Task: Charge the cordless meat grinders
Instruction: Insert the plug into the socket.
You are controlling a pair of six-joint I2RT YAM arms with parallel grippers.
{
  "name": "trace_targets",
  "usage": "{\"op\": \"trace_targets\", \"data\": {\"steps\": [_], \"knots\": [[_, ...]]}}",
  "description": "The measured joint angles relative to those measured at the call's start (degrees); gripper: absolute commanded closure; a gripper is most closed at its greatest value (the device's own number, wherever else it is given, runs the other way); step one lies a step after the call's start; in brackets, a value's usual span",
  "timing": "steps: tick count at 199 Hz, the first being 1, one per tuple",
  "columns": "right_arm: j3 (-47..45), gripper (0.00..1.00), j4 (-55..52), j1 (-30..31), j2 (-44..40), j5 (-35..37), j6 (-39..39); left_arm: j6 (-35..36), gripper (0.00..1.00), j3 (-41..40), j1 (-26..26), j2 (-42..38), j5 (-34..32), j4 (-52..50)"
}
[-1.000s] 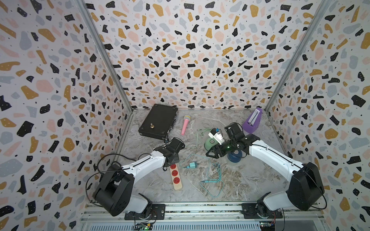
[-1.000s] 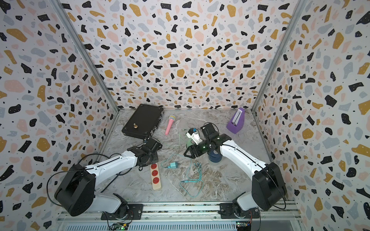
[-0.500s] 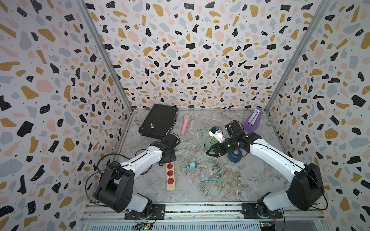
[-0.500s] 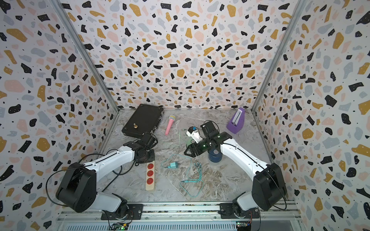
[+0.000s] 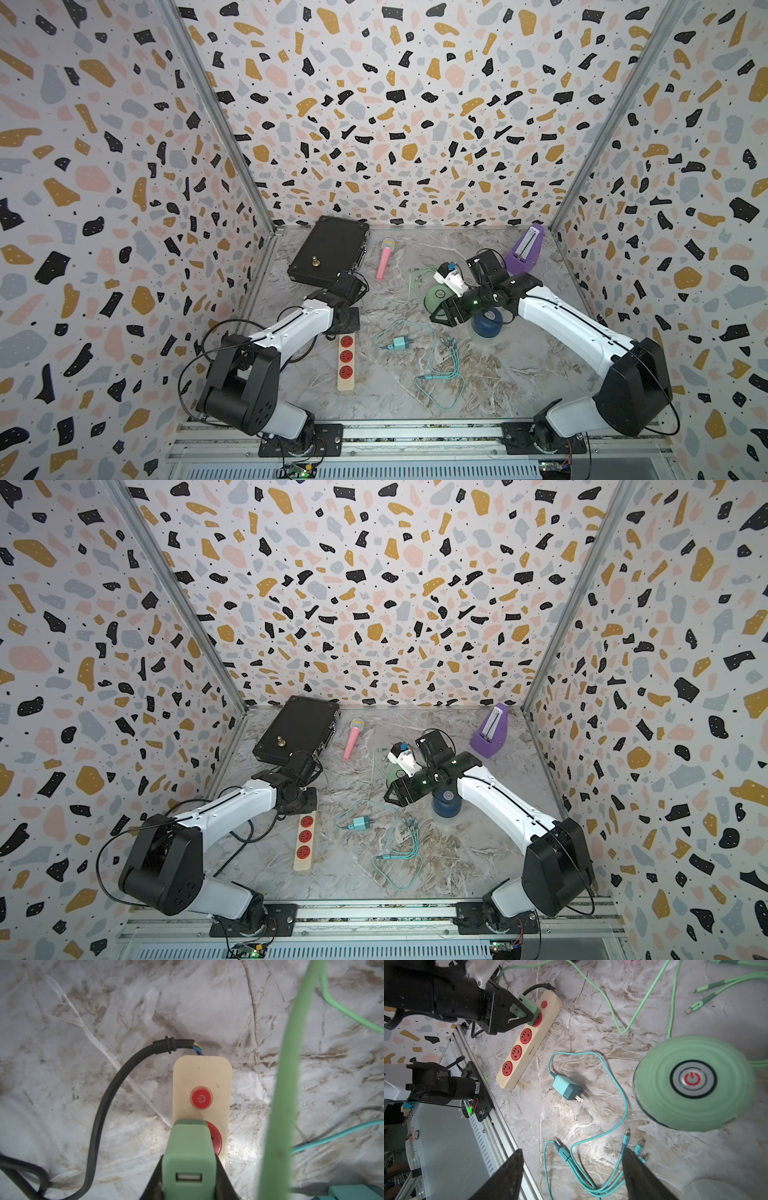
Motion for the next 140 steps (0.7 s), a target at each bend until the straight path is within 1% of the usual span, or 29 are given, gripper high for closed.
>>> {"op": "trace_targets", "data": {"steps": [8,14,26,35,57,76,140], "knots": [[0.04,0.21,-0.02,0.00,0.00,0.35,-0.04,0.52,0.46,-0.02,0.13,-0.02,-0.09,0.00],[0.04,0.21,-0.09,0.00,0.00,0.66,-0.07,0.61,0.39,-0.07,0.48,0.00,-0.35,0.00],[0.07,0.19,-0.31,0.00,0.00,1.36,-0.17,0.74,0.31,-0.09,1.25,-0.11,-0.72,-0.22],[0.09,0.17,-0.42,0.00,0.00,1.90,-0.20,0.92,0.27,-0.11,1.62,-0.33,-0.81,-0.42],[0.20,0.15,-0.76,0.00,0.00,3.65,-0.44,1.01,0.22,-0.09,2.14,-1.40,-0.44,-1.42],[1.05,0.13,-1.64,0.00,0.00,5.53,-0.68,1.05,0.20,-0.07,2.21,-3.30,0.39,-3.04],[4.63,0.10,-3.89,-0.02,1.14,13.14,-0.79,2.08,0.19,3.34,2.36,-8.81,5.86,-11.37]]}}
